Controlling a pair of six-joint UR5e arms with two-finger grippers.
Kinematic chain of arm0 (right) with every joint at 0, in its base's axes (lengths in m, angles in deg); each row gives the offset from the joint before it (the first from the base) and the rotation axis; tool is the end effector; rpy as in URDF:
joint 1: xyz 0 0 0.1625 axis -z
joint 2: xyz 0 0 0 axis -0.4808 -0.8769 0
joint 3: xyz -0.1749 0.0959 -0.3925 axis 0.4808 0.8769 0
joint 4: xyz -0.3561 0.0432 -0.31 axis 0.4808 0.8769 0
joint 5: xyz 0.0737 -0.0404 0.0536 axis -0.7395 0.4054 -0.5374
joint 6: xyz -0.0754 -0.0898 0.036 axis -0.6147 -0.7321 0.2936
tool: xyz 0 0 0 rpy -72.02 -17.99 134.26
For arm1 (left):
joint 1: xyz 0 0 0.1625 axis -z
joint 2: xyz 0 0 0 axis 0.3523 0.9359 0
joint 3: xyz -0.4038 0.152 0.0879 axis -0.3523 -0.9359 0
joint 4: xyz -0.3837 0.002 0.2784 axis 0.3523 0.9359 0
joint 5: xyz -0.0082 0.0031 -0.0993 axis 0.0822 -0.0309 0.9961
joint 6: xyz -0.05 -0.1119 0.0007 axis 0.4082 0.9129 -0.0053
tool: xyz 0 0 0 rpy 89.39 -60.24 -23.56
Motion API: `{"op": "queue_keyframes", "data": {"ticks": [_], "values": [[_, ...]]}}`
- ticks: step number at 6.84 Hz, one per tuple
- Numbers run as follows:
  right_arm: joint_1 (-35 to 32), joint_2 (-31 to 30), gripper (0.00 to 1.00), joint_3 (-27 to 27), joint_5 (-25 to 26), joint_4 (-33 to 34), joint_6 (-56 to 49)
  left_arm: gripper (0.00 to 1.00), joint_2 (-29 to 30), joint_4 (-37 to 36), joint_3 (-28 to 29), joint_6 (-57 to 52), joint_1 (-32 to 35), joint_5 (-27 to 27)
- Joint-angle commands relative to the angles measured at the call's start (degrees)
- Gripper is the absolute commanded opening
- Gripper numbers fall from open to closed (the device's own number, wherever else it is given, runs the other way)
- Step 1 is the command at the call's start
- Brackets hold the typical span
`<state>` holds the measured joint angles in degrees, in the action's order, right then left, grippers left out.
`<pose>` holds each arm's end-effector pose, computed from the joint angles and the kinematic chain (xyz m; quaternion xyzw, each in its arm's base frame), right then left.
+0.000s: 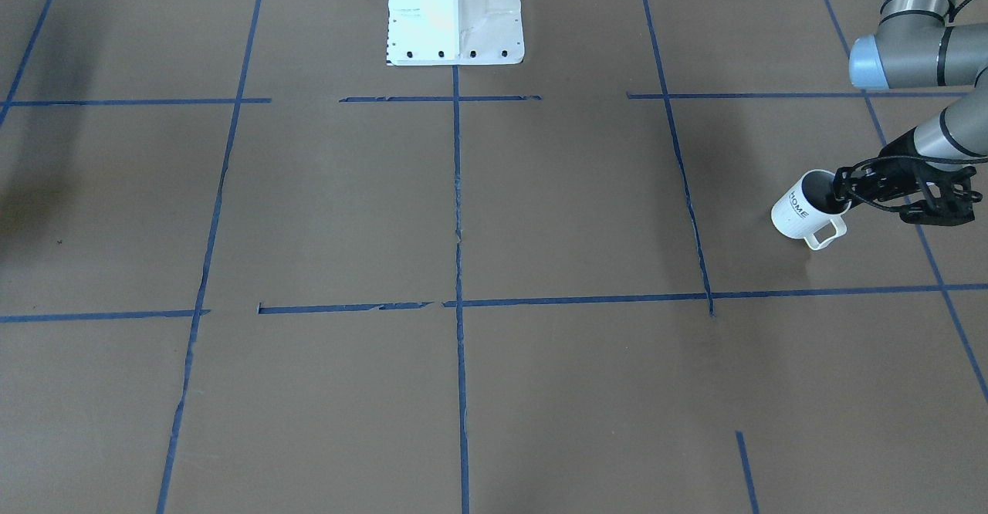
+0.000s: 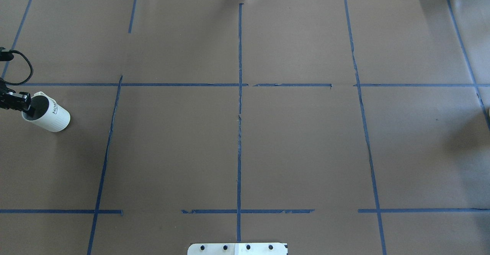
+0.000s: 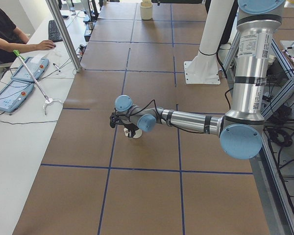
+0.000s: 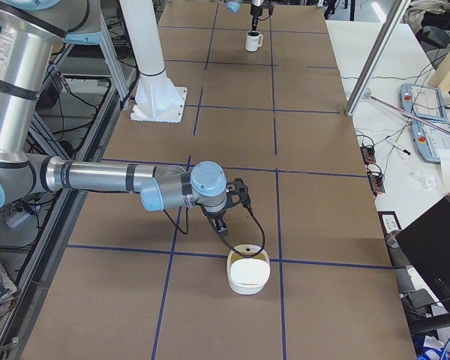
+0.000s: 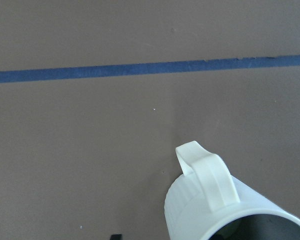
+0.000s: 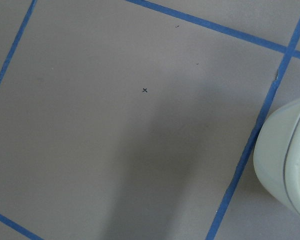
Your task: Left arm hands cup to right arm to dump lemon
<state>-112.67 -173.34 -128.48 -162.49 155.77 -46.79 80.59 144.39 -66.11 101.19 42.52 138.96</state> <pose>-0.0076 -0.4167 0.6438 0.1073 -0.4337 -0.1687 0.8786 0.2287 -0.5534 0.6006 -0.0181 0.4301 0.0161 0.9025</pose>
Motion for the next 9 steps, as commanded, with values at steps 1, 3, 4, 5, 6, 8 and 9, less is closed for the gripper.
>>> {"op": "queue_keyframes", "data": {"ticks": [1,3,4,5,6,8,9], "values": [[0.61,0.25,0.98,-0.44,-0.52,-0.27,0.17,0.00,0.18,-0.86,-5.64,5.02,-0.05,-0.48],[10.67,5.84,0.94,-0.36,-0.80,-8.39,17.98,0.00,4.64,-0.96,-9.44,14.92,-0.14,-0.39],[15.33,8.05,0.95,-0.35,5.56,-16.19,27.76,0.00,6.41,-1.04,-10.32,18.19,-1.70,-0.30],[21.99,11.46,0.96,-0.27,13.11,-24.19,38.48,0.00,8.86,-1.13,-10.24,22.14,-3.81,-0.39],[28.15,15.50,0.97,-0.44,18.58,-27.49,47.37,0.00,12.71,-3.83,-10.24,26.70,-5.83,-0.48],[39.84,24.29,0.99,-0.71,29.81,-27.61,54.55,0.00,24.82,-20.38,-10.24,29.12,-8.56,-0.65],[47.99,29.29,1.00,-0.88,41.45,-27.61,55.62,0.00,30.27,-27.69,-10.07,29.21,-10.31,-0.74]]}}
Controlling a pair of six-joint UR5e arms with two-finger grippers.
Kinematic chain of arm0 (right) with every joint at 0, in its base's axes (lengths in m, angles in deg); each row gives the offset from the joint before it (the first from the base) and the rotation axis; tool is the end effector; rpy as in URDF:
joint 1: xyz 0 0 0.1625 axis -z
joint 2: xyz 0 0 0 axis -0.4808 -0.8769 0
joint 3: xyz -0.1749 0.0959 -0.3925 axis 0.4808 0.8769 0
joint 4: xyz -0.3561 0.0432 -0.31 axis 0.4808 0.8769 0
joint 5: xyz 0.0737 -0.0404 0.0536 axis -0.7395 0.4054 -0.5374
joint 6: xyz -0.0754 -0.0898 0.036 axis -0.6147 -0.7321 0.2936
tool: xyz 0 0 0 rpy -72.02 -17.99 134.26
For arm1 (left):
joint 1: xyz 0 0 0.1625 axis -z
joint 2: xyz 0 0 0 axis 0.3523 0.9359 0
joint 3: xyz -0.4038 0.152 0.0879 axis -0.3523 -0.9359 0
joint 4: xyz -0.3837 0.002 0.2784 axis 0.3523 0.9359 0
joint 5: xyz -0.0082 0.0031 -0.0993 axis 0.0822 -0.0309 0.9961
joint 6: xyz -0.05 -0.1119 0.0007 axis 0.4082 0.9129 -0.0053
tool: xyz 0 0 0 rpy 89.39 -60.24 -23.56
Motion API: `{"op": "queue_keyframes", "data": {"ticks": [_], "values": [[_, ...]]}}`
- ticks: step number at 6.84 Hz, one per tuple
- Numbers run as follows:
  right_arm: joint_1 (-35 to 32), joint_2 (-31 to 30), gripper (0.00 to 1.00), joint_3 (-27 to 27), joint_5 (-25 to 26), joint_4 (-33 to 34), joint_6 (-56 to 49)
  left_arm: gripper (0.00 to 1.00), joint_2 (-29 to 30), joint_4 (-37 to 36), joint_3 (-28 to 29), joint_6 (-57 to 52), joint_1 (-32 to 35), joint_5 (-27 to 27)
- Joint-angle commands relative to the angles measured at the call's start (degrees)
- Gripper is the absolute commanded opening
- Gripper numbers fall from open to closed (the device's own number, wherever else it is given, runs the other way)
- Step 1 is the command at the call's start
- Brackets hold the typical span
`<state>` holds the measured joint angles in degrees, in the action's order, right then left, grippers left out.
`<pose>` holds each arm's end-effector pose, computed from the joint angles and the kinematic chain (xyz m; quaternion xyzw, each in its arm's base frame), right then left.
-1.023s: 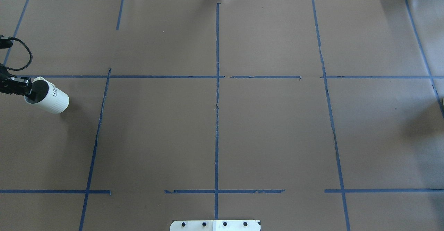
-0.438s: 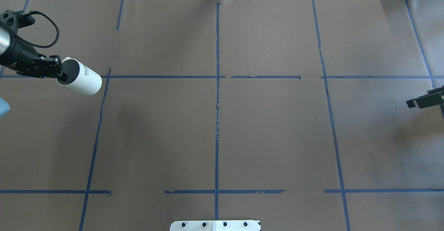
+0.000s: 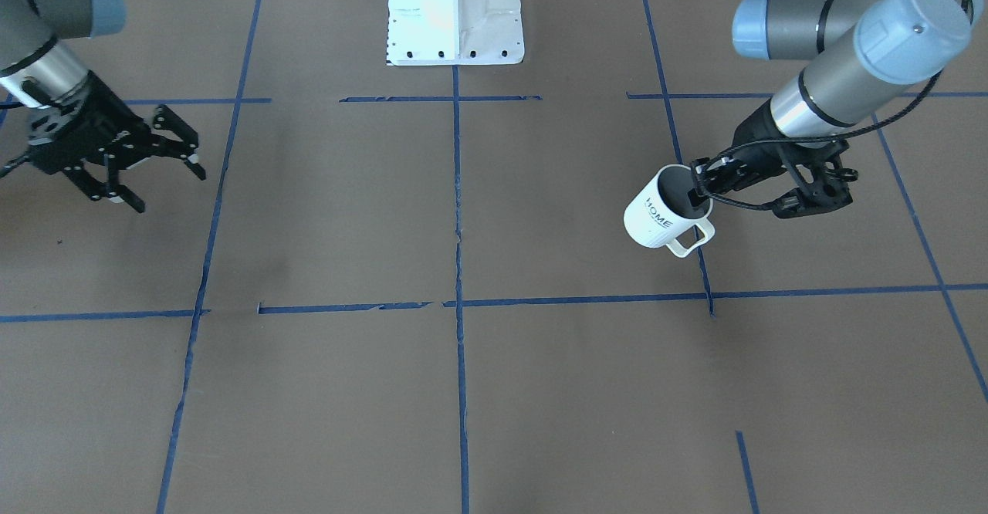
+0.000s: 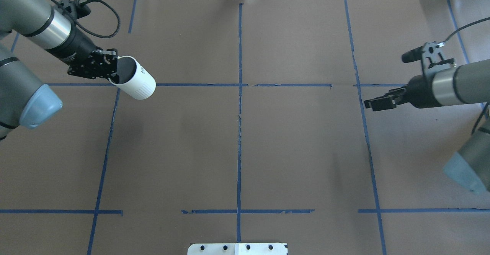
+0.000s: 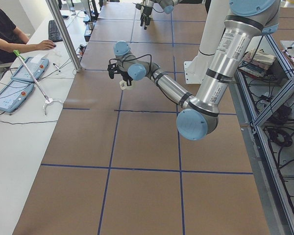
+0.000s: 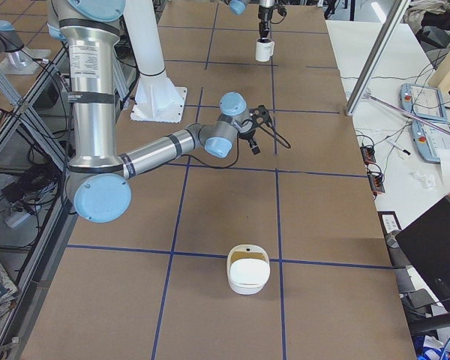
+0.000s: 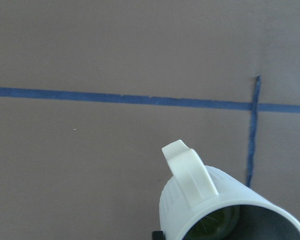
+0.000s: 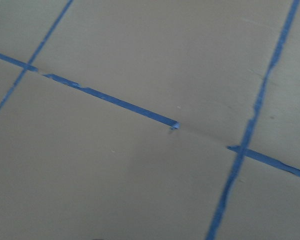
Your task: Left arm hands cup to right arm to dump lemon
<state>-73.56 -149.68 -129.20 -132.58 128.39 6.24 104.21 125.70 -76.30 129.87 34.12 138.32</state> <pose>-0.3589 -0.4792 0.3892 0.2570 -0.4779 -0.1160 0.8319 0.3546 -0.5829 0.2772 -0.0635 0.4790 -0.0892 0.8710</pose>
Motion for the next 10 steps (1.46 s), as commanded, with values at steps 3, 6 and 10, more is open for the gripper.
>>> {"op": "queue_keyframes", "data": {"ticks": [3,6,10], "values": [[29.48,15.65,0.99,-1.74,43.60,0.31,4.28,0.00,11.54,-13.46,1.01,2.29,-4.12,-2.04],[37.69,20.77,0.99,-0.70,59.44,0.22,1.66,0.00,13.65,-13.46,0.14,2.02,-7.98,-1.51],[37.70,22.36,0.99,1.06,59.57,-0.04,-5.65,0.00,15.32,-13.46,-2.59,2.28,-13.33,-1.42]]}}
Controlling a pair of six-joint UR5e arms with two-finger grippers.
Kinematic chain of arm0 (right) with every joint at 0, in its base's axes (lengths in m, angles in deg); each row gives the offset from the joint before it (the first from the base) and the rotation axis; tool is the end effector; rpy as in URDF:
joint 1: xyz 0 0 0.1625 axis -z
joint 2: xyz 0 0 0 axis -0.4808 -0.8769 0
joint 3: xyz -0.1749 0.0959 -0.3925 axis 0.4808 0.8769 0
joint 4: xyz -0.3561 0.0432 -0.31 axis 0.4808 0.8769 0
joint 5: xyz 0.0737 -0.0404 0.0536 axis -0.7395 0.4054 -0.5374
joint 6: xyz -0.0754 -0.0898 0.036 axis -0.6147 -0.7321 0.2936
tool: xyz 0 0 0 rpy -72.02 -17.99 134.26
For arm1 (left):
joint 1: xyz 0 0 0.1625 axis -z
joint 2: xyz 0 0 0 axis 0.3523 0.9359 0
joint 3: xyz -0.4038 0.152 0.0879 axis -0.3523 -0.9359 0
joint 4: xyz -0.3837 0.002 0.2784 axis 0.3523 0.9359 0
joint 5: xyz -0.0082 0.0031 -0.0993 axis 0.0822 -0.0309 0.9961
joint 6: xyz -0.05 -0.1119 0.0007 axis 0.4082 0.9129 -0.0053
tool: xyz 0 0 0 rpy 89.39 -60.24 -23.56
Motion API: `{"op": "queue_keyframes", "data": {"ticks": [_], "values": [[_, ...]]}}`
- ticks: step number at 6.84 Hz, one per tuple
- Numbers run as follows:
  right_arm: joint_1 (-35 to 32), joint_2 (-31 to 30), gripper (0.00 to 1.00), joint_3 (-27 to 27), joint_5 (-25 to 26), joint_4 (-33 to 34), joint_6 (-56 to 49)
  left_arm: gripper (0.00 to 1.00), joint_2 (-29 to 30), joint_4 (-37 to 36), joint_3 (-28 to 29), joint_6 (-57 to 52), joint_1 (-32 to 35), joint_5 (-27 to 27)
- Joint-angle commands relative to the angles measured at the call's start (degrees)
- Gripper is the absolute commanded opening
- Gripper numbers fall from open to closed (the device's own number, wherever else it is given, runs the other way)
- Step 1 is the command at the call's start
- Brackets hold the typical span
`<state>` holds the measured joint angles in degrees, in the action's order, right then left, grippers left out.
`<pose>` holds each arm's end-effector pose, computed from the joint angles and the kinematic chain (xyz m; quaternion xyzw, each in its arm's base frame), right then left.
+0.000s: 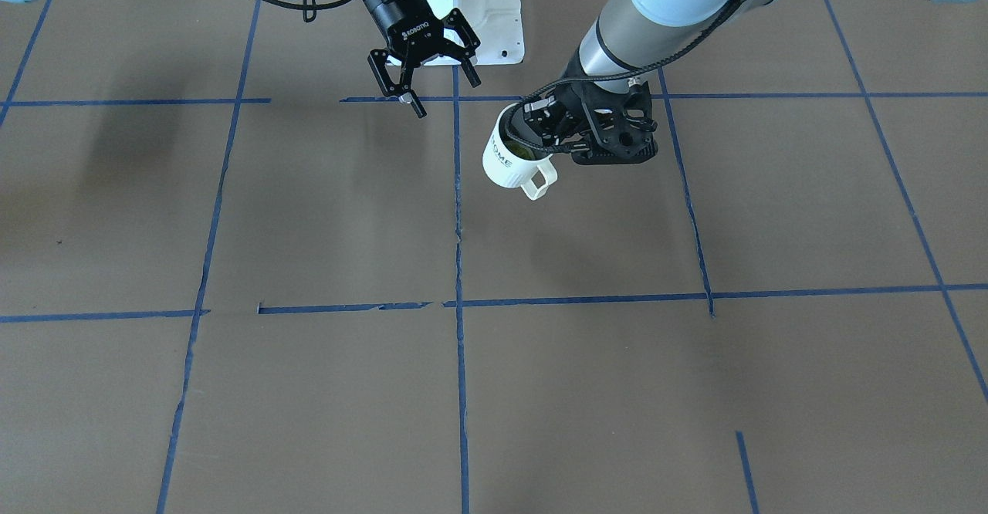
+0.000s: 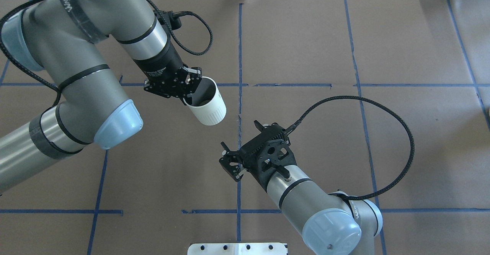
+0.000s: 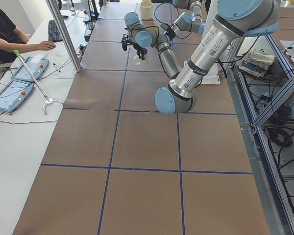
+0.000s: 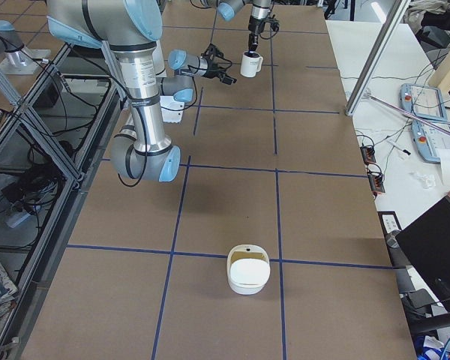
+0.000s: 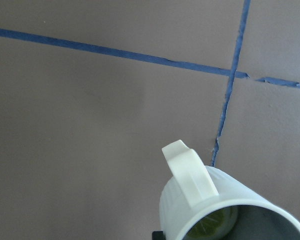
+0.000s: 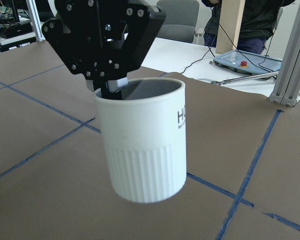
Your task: Left arm hands cup to right arm to dump lemon
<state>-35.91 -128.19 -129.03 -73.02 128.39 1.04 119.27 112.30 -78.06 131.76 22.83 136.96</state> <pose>-0.5887 -0.2835 0.1564 0.5213 -0.4397 -0.0666 0.7283 0.4611 -0.5043 0.1161 -0.0910 0.4835 -0.0102 0.8706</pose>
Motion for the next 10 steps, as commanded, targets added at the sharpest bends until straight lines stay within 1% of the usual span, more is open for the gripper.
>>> {"op": "queue_keyframes", "data": {"ticks": [1,4,8,9,10], "values": [[0.05,1.15,0.99,0.99,0.00,-0.05,-0.37,0.00,0.70,-0.07,-0.84,0.49,-2.24,-0.06],[-0.03,2.47,0.99,1.52,0.09,0.04,-0.80,0.00,1.84,-0.24,-1.28,3.54,-4.60,-0.06],[-0.12,2.47,0.99,1.78,0.17,-0.05,-1.07,0.00,1.41,-1.99,-4.70,4.70,-6.01,0.03],[-0.12,2.47,0.99,1.95,0.35,-0.05,-1.07,0.01,1.49,-1.91,-4.97,4.71,-6.28,0.03],[-0.12,2.38,0.86,2.39,0.87,-0.05,-1.07,0.03,1.58,-1.91,-4.97,4.71,-6.28,0.03]]}}
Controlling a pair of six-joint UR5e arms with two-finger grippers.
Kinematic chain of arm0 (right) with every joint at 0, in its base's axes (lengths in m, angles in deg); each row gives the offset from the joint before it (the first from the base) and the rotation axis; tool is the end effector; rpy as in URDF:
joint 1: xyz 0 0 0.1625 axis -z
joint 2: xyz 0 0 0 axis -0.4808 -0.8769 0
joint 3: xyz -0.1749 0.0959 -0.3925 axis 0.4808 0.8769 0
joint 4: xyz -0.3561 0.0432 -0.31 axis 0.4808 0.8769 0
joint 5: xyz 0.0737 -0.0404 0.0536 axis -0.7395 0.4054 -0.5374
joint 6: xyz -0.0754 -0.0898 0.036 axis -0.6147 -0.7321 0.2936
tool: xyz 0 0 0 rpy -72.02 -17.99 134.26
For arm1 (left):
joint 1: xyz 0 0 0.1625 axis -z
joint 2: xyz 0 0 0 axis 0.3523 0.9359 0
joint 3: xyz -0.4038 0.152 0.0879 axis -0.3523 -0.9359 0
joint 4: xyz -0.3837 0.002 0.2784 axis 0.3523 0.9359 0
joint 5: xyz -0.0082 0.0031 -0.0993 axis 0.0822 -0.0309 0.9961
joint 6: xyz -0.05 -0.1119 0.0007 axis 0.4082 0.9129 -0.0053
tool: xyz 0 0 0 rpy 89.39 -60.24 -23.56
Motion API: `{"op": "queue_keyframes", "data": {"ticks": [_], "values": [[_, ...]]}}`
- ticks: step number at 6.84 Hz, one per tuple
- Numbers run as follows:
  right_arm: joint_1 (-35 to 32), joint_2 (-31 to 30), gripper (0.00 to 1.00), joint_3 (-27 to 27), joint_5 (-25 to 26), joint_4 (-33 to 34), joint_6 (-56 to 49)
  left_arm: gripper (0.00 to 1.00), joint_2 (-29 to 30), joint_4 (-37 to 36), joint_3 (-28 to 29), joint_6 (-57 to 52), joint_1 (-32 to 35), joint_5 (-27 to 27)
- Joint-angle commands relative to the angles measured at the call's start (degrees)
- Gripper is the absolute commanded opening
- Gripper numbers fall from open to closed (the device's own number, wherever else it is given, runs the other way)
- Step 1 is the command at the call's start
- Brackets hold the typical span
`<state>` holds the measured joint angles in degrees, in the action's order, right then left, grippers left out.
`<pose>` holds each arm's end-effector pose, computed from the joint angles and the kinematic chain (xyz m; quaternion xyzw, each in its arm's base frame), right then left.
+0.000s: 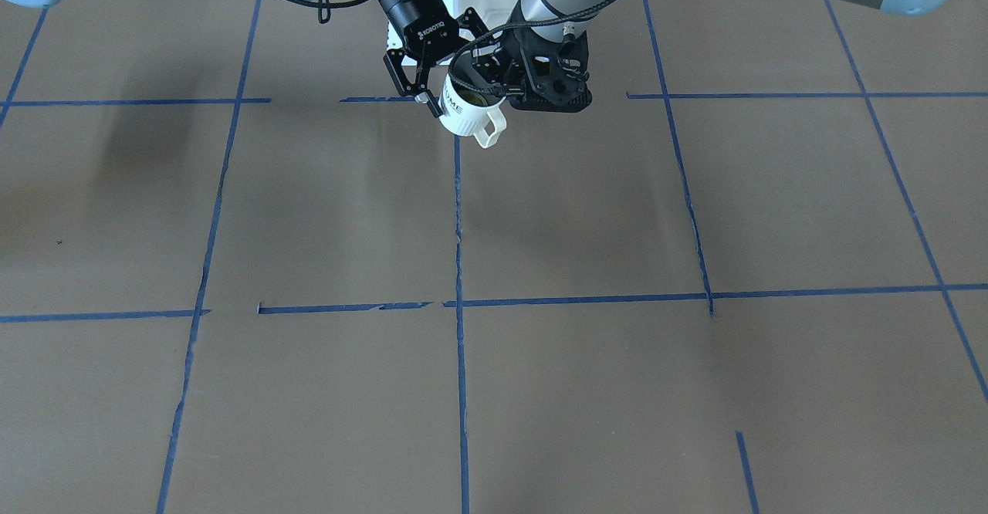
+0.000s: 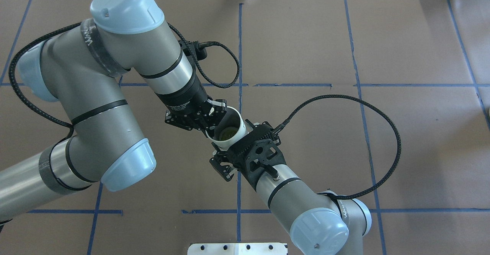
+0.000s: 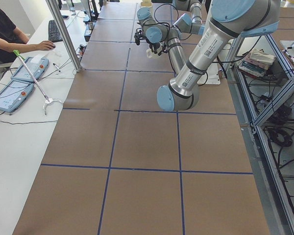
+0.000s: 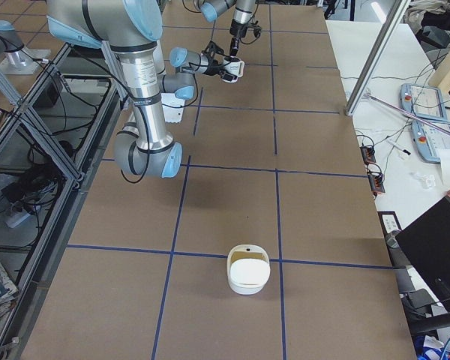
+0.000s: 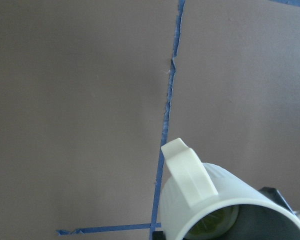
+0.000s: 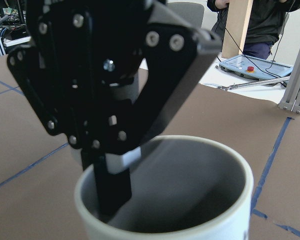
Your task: Left arm hands cup to right arm to dump lemon
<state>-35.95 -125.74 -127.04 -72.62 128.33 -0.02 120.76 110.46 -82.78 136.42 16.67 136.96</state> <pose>-0.6013 -0.2862 0.1445 0.5280 -0.4360 -0.0686 0.7256 0.4853 -0.4312 0.0724 -0.1159 0.4988 0.0162 0.8588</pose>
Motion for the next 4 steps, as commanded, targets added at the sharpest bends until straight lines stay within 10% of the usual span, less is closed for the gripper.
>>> {"op": "queue_keyframes", "data": {"ticks": [1,2,3,4], "values": [[-0.08,-0.07,0.50,0.40,0.39,0.09,-0.10,0.07,0.09,-0.07,-0.43,0.05,-0.12,0.28],[0.35,-0.24,0.25,0.40,0.30,0.10,-0.27,0.14,0.09,-0.07,-0.43,0.05,-0.12,1.15],[0.36,-0.25,0.12,0.32,0.21,0.01,-1.23,0.43,0.09,0.01,-0.34,0.05,-0.12,1.86],[0.53,-0.33,0.04,0.32,0.30,0.09,-1.33,0.99,0.17,0.02,-0.43,0.31,-0.12,1.52]]}}
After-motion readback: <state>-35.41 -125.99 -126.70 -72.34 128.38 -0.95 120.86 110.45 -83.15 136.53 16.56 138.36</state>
